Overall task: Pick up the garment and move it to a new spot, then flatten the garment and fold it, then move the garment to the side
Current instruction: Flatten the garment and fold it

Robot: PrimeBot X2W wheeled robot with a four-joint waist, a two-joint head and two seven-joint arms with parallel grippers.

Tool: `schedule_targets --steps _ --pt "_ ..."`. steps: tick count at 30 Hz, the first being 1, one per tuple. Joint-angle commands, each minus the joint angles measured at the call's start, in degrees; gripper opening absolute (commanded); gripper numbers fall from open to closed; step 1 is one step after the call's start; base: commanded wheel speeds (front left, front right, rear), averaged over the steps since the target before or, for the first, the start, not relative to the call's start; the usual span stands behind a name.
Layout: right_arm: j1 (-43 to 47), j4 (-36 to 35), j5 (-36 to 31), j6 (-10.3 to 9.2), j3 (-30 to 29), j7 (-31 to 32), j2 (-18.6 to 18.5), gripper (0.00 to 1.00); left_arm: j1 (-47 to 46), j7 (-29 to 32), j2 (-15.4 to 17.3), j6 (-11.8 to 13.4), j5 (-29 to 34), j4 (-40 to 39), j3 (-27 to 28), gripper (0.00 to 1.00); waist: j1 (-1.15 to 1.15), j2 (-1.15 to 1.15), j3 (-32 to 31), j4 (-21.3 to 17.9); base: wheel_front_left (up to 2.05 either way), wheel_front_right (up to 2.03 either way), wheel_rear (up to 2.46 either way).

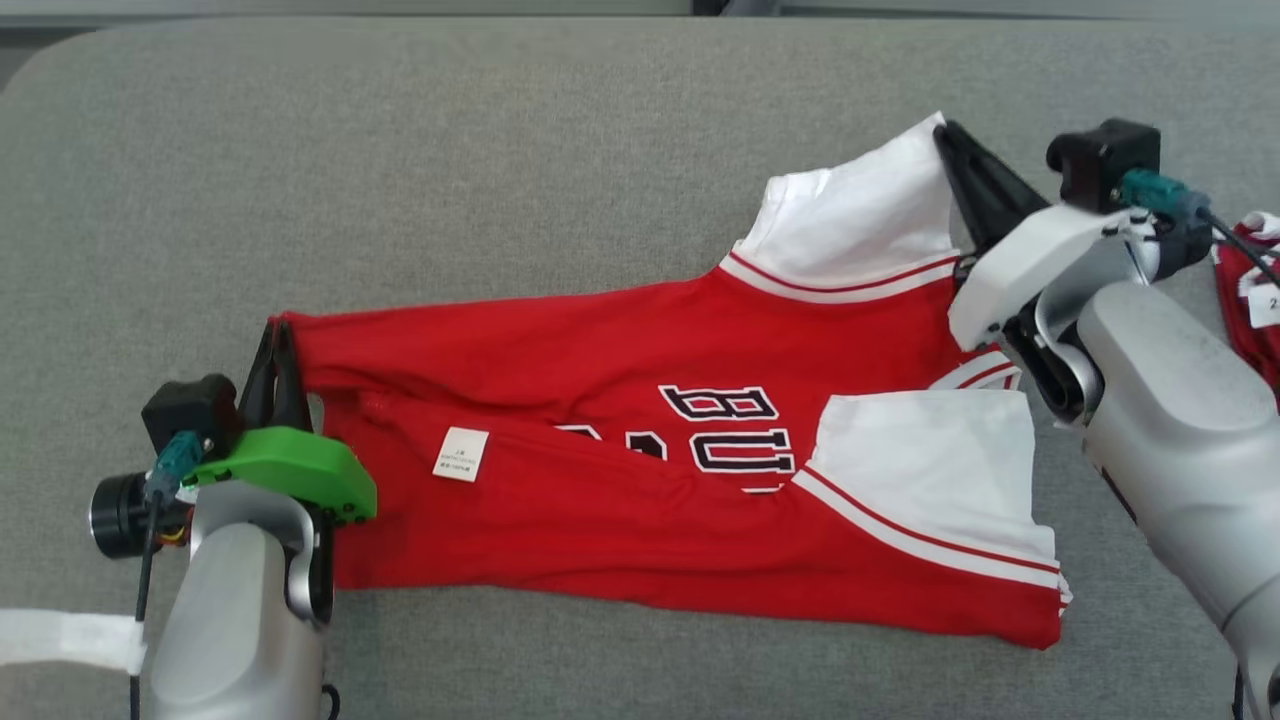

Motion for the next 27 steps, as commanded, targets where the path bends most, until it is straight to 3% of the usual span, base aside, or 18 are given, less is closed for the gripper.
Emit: schedule_targets --steps 1,13,27 --pt "2.40 -1.82 -0.52 -0.05 -0.38 -0.22 -0.52 0.00 1.77 0.03 0.37 -0.42 0.28 -0.38 0.76 0.00 0.00 0.17 -4.98 -2.85 0.00 0.00 0.00" --pt "23.83 -20.03 0.80 -0.04 -5.42 -0.22 -1.31 0.00 13.53 0.03 -0.52 -2.10 0.86 -4.03 4.90 0.00 0.00 0.17 -8.14 -6.58 0.00 0.00 0.00" --pt "38.71 -24.47 -1.48 -0.04 -9.19 -0.21 2.76 0.00 20.43 0.03 -1.21 -2.30 0.45 -4.01 9.51 0.00 0.00 0.17 -10.34 -10.33 0.00 0.00 0.00"
